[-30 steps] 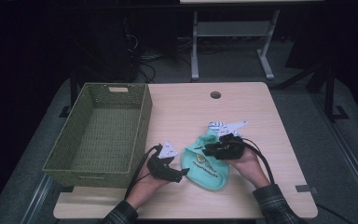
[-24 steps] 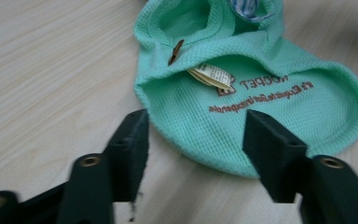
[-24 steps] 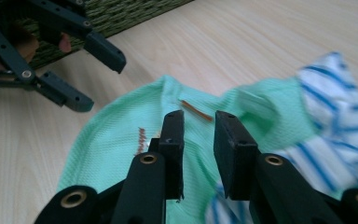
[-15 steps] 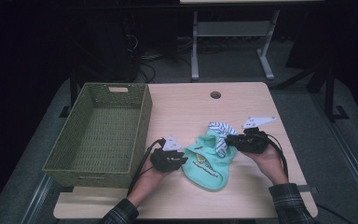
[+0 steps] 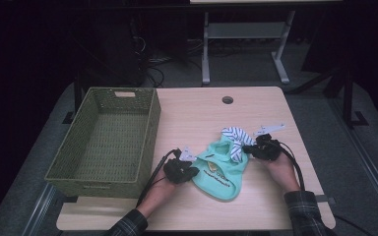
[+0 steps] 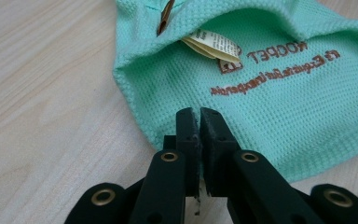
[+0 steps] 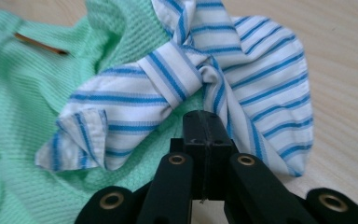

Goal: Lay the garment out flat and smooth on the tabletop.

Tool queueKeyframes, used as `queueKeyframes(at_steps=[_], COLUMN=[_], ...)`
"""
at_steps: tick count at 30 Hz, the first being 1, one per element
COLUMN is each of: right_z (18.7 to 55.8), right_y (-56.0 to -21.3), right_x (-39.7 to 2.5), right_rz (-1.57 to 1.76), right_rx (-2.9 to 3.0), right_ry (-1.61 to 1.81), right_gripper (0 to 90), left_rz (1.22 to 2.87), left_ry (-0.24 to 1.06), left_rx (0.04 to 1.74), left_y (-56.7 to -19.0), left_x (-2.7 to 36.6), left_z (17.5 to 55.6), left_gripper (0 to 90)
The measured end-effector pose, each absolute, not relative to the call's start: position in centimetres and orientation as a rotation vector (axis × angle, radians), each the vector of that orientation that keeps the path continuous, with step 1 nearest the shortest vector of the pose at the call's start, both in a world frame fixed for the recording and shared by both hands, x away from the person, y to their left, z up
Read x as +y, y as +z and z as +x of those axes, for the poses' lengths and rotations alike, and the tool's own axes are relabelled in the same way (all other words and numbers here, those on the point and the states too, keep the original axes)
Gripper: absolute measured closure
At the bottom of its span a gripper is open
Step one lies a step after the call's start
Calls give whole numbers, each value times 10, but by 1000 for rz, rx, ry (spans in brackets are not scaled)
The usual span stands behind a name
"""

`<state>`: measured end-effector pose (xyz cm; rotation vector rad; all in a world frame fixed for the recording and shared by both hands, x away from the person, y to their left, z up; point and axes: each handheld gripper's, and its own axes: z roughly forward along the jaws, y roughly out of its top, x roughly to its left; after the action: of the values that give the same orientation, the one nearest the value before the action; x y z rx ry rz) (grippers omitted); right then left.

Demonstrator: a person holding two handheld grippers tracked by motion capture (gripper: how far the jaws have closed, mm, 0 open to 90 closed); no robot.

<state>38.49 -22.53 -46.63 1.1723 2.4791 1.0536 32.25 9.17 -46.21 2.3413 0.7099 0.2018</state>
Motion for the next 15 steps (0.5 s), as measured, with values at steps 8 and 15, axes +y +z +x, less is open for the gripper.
queueKeyframes(at_steps=[8,15], right_z=[392,396], right_y=[-470,-472], right_x=[-228,-231], right_rz=[1190,1207], right_rx=[2420,2379], right_ry=[1014,1020], right_gripper=[898,898], left_rz=[2370,2375], left_ry=[162,137], left_rx=[706,693], left_y=[-460,-459], left_x=[95,96], left_z=[314,303], left_gripper=[889,889])
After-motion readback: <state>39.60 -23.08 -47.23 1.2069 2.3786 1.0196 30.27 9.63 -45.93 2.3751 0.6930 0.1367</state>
